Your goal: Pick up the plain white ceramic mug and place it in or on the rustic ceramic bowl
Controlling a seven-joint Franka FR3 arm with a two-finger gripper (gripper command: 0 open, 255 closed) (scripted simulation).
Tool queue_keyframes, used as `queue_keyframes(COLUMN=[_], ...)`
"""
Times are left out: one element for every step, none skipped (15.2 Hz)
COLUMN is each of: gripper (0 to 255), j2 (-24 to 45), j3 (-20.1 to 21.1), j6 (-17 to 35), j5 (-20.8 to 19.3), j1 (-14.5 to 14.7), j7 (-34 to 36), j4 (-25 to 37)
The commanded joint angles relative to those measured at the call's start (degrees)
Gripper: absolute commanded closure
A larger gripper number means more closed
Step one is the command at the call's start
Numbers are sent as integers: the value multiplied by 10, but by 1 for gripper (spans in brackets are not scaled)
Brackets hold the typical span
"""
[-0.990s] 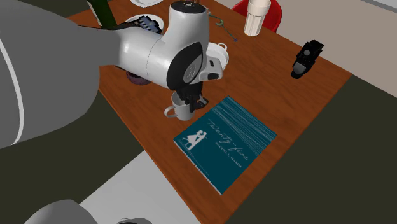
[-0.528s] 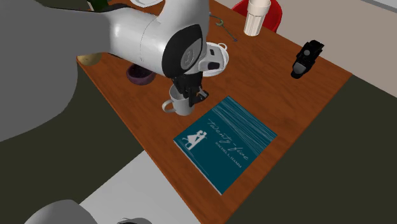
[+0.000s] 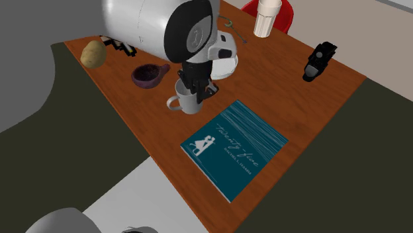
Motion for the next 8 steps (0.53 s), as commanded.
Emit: queue_keyframes(gripper=[255, 255, 255, 255, 255, 255, 255, 255], j2=[-5, -7, -8, -10, -11, -13, -13, -7], j3=[0, -1, -1, -2, -2, -3, -3, 6], j6=[-17, -25, -33, -40, -48, -56, -61, -63], j5=[0, 0, 0, 0, 0, 0, 0, 2], j1=[0, 0, 0, 0, 0, 0, 0, 5], j7=[1, 1, 1, 0, 0, 0, 0, 15], j4=[12, 18, 24, 30, 37, 43, 48, 56])
